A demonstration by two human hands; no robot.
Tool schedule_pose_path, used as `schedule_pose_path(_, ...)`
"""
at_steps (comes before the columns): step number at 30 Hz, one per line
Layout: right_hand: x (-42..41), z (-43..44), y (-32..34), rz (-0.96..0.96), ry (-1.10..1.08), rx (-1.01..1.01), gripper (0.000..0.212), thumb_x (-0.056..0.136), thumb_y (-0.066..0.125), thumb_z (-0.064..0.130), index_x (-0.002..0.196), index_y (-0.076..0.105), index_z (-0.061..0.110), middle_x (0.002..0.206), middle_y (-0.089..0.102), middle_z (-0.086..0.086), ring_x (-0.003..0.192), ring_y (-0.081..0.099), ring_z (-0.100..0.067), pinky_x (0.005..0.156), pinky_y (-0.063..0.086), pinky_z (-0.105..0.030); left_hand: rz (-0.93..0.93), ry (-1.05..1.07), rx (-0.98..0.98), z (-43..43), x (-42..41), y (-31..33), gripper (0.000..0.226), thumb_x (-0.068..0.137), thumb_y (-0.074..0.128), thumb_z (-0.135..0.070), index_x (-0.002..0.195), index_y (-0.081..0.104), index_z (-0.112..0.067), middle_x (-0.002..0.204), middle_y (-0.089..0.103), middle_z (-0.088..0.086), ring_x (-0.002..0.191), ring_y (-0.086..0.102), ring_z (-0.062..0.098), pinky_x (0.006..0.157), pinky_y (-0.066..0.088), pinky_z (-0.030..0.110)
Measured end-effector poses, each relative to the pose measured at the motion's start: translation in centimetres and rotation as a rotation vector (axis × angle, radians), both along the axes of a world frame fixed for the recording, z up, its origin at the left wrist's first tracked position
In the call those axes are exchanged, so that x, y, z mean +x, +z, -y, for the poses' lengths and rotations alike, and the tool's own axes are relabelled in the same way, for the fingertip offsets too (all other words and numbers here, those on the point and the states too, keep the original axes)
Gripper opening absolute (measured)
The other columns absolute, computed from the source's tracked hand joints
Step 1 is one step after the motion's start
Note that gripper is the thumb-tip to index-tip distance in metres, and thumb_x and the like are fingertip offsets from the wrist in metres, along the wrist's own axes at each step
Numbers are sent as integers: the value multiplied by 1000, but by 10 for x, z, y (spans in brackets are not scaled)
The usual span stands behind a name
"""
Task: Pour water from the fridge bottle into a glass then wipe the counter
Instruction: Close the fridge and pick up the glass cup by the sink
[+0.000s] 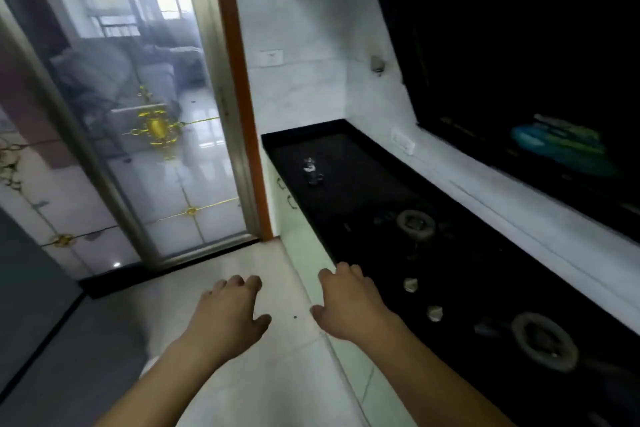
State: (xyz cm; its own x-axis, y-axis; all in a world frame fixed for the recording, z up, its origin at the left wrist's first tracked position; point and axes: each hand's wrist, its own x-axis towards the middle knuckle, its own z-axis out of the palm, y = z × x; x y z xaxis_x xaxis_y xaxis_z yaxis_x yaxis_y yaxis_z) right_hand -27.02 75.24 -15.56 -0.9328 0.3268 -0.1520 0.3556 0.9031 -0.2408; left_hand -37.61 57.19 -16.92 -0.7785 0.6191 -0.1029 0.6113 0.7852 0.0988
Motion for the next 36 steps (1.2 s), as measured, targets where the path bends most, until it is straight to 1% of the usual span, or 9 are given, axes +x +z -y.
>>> schedule_pose_path(6, 108, -34, -4, 34, -302, -9, 49, 91, 59, 43, 128, 49, 12, 136, 45, -18, 124, 41, -36, 101, 41, -48, -12, -299, -24, -65, 65, -6, 58, 91, 55, -54, 141, 44, -27, 129, 59, 0, 120, 54, 24, 96, 46, 37)
schedule_pose_path(10, 187, -27, -4, 43, -531, 32, 57, 91, 60, 47, 135, 46, 12, 135, 45, -18, 125, 41, -39, 99, 42, -48, 13, -532, 13, -91, 116, -10, 54, 92, 56, -53, 138, 45, -29, 129, 59, -2, 121, 53, 22, 98, 44, 36)
schedule_pose_path(15, 297, 10, -3, 57, -846, 39, 54, 90, 61, 47, 130, 49, 13, 128, 50, -16, 119, 46, -36, 95, 44, -47, 69, -839, 55, -115, 199, -13, 44, 89, 59, -51, 126, 52, -29, 116, 59, -4, 112, 54, 22, 91, 47, 36)
schedule_pose_path(19, 401, 52, -4, 96, -1116, 18, 48, 89, 61, 47, 123, 51, 14, 125, 51, -13, 119, 47, -34, 92, 44, -44, 94, -1065, 38, -127, 286, -12, 44, 90, 59, -51, 125, 52, -27, 117, 59, -1, 112, 55, 25, 89, 47, 38)
schedule_pose_path(22, 471, 84, -1, 110, -1303, 5, 49, 89, 61, 47, 124, 51, 15, 127, 51, -12, 121, 46, -32, 95, 44, -43, 110, -1208, 50, -125, 351, -6, 42, 90, 59, -51, 124, 52, -28, 115, 58, -2, 110, 55, 24, 84, 45, 36)
schedule_pose_path(24, 513, 106, 2, 98, -1414, 6, 50, 89, 61, 48, 125, 51, 15, 127, 51, -11, 121, 46, -31, 95, 44, -42, 102, -1297, 54, -119, 394, -2, 43, 90, 59, -51, 125, 51, -27, 118, 59, -2, 111, 55, 23, 86, 46, 37)
schedule_pose_path(27, 565, 132, 6, 56, -1538, -4, 49, 89, 61, 48, 125, 52, 16, 126, 51, -10, 122, 45, -32, 93, 44, -42, 98, -1394, 60, -110, 449, 4, 48, 91, 58, -52, 130, 50, -26, 124, 58, -1, 113, 54, 24, 92, 47, 38)
schedule_pose_path(33, 691, 183, 10, 1, -1706, -12, 48, 91, 61, 48, 127, 52, 18, 127, 51, -9, 122, 45, -32, 93, 46, -43, 56, -1552, 86, -93, 587, 12, 50, 89, 60, -54, 129, 51, -25, 123, 59, 1, 111, 56, 25, 90, 48, 40)
schedule_pose_path(36, 759, 205, 6, 4, -1746, 2, 44, 90, 61, 49, 121, 53, 19, 123, 52, -8, 119, 46, -32, 90, 47, -43, 76, -1592, 92, -83, 663, 9, 50, 89, 60, -54, 128, 52, -25, 123, 59, 0, 113, 56, 24, 92, 48, 39)
